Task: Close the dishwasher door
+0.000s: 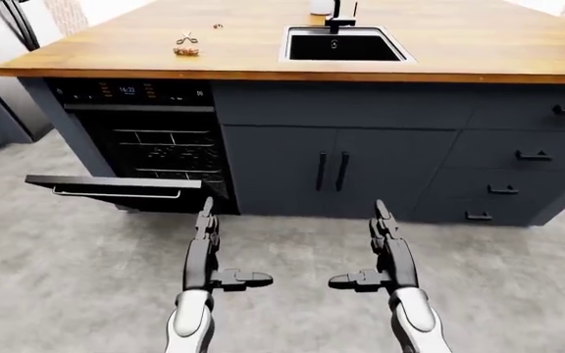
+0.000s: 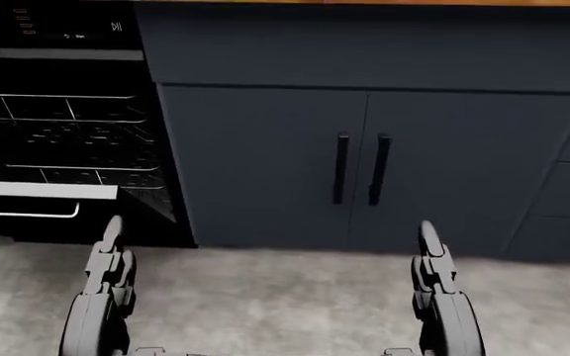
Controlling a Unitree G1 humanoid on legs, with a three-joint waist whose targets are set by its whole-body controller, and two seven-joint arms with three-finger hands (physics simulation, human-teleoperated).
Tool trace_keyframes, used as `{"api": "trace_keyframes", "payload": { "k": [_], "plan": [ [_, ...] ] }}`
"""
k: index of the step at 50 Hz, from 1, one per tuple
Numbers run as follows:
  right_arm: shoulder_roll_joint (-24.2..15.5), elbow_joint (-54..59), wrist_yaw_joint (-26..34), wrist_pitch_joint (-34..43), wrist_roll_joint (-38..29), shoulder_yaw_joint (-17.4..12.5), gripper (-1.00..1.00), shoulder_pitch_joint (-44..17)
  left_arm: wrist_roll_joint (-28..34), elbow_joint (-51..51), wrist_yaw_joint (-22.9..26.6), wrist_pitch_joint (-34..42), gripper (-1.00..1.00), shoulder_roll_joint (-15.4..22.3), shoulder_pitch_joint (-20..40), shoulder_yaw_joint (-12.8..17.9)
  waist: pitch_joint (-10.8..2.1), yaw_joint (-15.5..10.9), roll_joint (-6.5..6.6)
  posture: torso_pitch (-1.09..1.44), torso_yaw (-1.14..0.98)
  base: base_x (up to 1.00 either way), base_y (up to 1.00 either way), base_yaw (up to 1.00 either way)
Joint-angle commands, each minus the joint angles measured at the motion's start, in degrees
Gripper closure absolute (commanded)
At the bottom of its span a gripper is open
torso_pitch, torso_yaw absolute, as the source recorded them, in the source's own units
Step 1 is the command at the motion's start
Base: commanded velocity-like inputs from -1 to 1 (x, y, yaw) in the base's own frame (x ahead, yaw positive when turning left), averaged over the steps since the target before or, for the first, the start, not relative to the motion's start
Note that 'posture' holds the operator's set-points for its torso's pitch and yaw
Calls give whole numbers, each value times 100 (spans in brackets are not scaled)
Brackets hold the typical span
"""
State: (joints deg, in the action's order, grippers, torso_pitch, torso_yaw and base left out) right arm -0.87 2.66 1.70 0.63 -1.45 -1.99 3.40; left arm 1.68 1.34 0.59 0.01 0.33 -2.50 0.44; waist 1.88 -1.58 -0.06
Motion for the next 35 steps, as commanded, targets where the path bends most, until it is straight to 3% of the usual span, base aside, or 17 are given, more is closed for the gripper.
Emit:
{"api": "trace_keyframes", "payload": {
  "k": [1,5,11,14,16,18,20,22,23,25,29,33,35],
  "plan": [
    [-21,-312,-8,-126,6,-13,-100,-74,-6,-256,0,-169,-100,1,88,-9,-72,-12,-3,0,0,0,0,51],
    [-17,-314,-18,-143,6,-23,-100,-46,19,-422,3,-101,-100,-2,17,-38,-63,-19,-16,0,0,0,0,51],
    [-4,-377,-16,-125,7,0,-100,-25,15,-348,1,-143,-100,-8,41,-35,-73,-18,125,0,0,0,0,51],
    [1,-416,-7,-109,2,22,-100,-4,10,-353,4,-137,-100,-4,45,-29,-76,-52,116,0,0,0,0,51],
    [0,-428,-9,-108,-1,20,-100,0,12,-348,4,-139,-100,-4,46,-30,-43,-51,58,0,0,0,0,51],
    [-1,-382,-3,-140,2,19,-100,-11,14,-332,4,-155,-100,-5,46,-32,-6,-67,-83,0,0,0,0,51],
    [0,-392,0,-141,0,24,-100,-1,18,-320,3,-169,-100,-6,42,-34,27,-32,-400,0,0,0,0,51],
    [6,-418,6,-134,-1,39,-100,11,17,-331,5,-173,-100,-8,29,-38,48,77,-269,0,0,0,0,51],
    [4,-398,10,-156,3,34,-100,16,25,-312,4,-190,-100,-9,25,-45,56,30,-339,0,0,0,0,51],
    [2,-399,19,-164,14,28,-100,31,29,-318,4,-192,-100,-11,18,-51,-8,53,-325,0,0,0,0,50],
    [3,-369,31,-183,27,27,-100,20,47,-260,-2,-241,-100,-22,7,-76,26,89,-134,0,0,0,0,51],
    [11,-309,28,-202,4,57,-100,-2,27,-259,7,-239,-100,-15,-3,-62,-2,138,178,0,0,0,0,51],
    [8,-318,31,-178,4,57,-100,-16,23,-272,9,-226,-100,-14,3,-60,-88,140,468,0,0,0,0,51]
  ]
}}
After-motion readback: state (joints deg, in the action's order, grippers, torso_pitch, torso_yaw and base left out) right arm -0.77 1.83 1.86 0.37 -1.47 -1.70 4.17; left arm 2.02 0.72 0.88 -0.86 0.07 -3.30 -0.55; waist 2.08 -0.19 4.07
